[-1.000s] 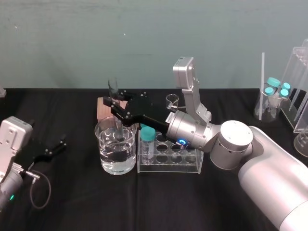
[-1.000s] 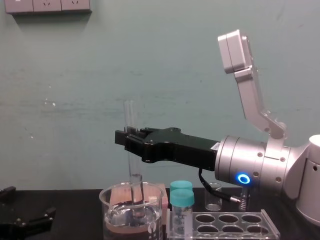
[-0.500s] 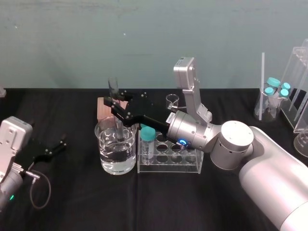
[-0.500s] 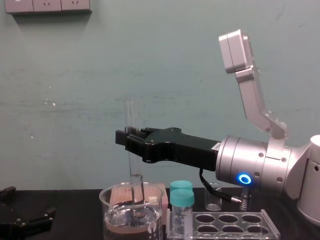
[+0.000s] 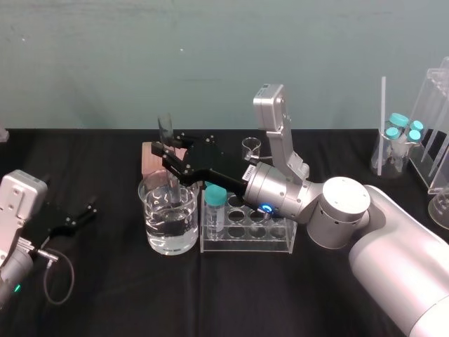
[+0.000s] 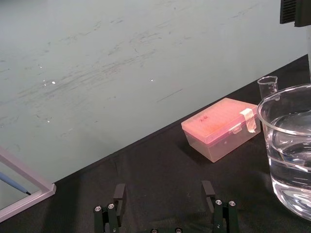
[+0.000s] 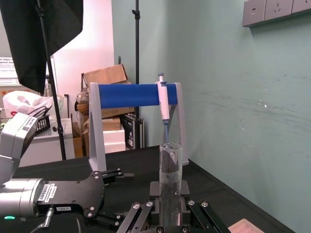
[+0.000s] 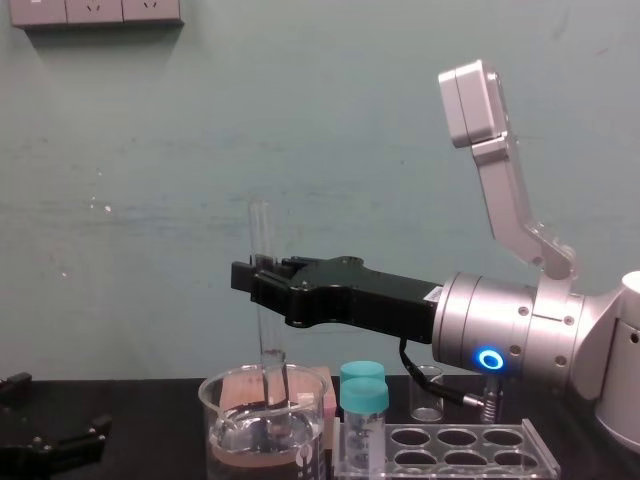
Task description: Hold the test tube with one hand and immerse one end into the beaker, then return it to the test tube rack.
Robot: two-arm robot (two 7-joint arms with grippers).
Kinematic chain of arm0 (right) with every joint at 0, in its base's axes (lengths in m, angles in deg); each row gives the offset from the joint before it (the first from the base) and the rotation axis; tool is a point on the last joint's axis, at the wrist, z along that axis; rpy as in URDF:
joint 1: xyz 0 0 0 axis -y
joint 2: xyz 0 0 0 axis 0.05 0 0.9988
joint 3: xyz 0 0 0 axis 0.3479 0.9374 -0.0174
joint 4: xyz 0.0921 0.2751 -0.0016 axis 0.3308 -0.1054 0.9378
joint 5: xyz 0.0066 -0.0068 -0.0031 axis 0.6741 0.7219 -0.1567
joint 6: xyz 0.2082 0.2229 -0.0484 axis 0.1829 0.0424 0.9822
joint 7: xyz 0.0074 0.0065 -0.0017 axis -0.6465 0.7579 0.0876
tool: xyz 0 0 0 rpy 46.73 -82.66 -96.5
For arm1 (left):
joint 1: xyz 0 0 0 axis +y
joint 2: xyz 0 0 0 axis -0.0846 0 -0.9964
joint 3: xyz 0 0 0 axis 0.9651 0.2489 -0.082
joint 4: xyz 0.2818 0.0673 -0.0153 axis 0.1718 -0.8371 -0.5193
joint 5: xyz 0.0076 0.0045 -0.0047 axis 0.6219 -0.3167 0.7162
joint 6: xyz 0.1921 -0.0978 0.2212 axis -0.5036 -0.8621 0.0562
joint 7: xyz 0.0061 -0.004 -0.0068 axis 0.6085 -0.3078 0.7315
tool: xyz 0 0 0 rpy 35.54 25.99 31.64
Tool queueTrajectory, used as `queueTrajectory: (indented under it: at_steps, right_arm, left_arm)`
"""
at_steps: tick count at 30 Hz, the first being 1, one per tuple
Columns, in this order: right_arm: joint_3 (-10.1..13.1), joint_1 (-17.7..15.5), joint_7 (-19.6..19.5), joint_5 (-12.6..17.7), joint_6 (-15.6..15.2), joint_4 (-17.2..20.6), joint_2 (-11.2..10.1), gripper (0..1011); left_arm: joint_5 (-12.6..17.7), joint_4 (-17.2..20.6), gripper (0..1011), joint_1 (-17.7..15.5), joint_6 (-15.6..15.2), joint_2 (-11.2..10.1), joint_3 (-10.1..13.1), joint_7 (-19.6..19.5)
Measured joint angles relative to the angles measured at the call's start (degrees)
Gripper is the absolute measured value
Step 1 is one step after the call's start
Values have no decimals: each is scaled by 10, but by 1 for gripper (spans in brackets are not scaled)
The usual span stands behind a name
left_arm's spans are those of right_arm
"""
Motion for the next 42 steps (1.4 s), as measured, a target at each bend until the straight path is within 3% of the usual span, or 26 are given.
queueTrajectory:
  at_steps: [42]
  right_arm:
    - [1, -3, -3, 2, 1, 19, -5, 226]
  left_arm:
    - [0, 0, 1000, 0, 0, 0, 0, 0]
